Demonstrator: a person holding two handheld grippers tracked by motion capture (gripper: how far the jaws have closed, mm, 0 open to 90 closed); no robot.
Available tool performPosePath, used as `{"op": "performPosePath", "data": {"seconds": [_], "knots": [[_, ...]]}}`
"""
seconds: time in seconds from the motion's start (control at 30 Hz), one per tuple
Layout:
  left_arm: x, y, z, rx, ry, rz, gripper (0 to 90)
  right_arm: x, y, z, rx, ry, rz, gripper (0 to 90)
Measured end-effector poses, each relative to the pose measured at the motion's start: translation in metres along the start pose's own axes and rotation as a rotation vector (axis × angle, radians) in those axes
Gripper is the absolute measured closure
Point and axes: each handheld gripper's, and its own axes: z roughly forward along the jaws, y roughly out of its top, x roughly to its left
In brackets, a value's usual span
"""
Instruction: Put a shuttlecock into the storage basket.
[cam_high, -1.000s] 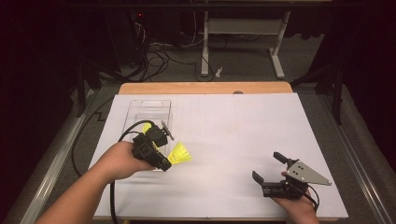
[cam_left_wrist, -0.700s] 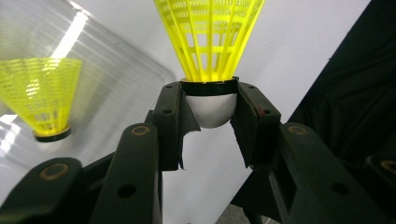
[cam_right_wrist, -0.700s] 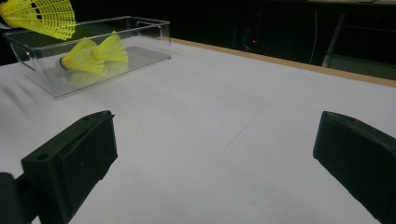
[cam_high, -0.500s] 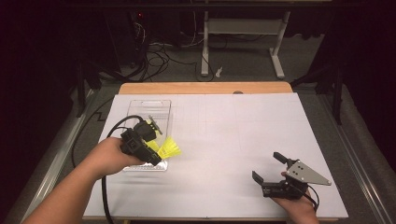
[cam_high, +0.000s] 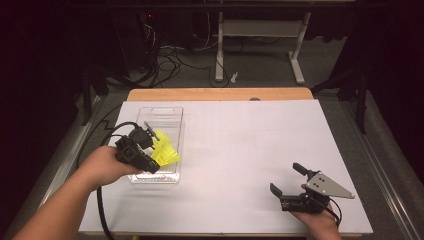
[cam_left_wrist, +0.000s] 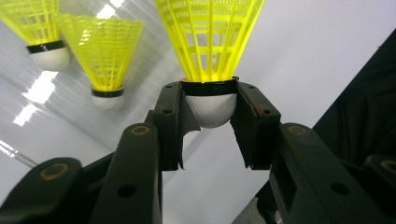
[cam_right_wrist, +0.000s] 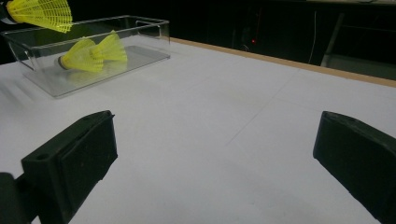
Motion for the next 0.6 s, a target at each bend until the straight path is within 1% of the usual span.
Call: {"op": "performPosePath", "data": {"seconds": [0.03,0.07,0.13,0.27,0.33,0.4,0.43,0.47,0.53,0.6], "knots": [[0.001,-0.001,0.001,0.004,0.009,0.003,65.0,0.000,0.000,0.000,0.001,0.000,-0.001,0.4],[0.003,-0.002,0.001,0.007,0.005,0.003,65.0,0.000,0.000,0.000,0.002,0.000,0.000,0.4],[0.005,-0.005,0.002,0.012,0.013,0.008,65.0,0.000,0.000,0.001,0.003,0.000,-0.001,0.4],[0.011,-0.010,0.002,0.008,0.012,-0.009,65.0,0.000,0.000,0.001,0.005,-0.002,-0.001,0.3],[0.015,-0.013,0.002,0.012,0.017,-0.018,65.0,0.000,-0.001,0.001,0.005,-0.002,-0.001,0.4],[0.017,-0.015,0.001,0.013,0.018,-0.016,65.0,0.000,-0.001,0.001,0.005,-0.002,-0.002,0.4],[0.019,-0.017,0.001,0.012,0.016,-0.026,65.0,0.000,-0.001,0.001,0.005,-0.001,-0.003,0.4],[0.019,-0.018,0.001,0.016,0.011,-0.025,65.0,0.000,0.000,0.001,0.005,-0.002,-0.003,0.4],[0.021,-0.020,0.001,0.020,0.024,-0.030,65.0,0.000,0.000,0.001,0.005,-0.003,0.000,0.4],[0.022,-0.022,0.000,0.021,0.025,-0.027,65.0,0.000,-0.001,0.000,0.005,-0.004,0.000,0.4]]}}
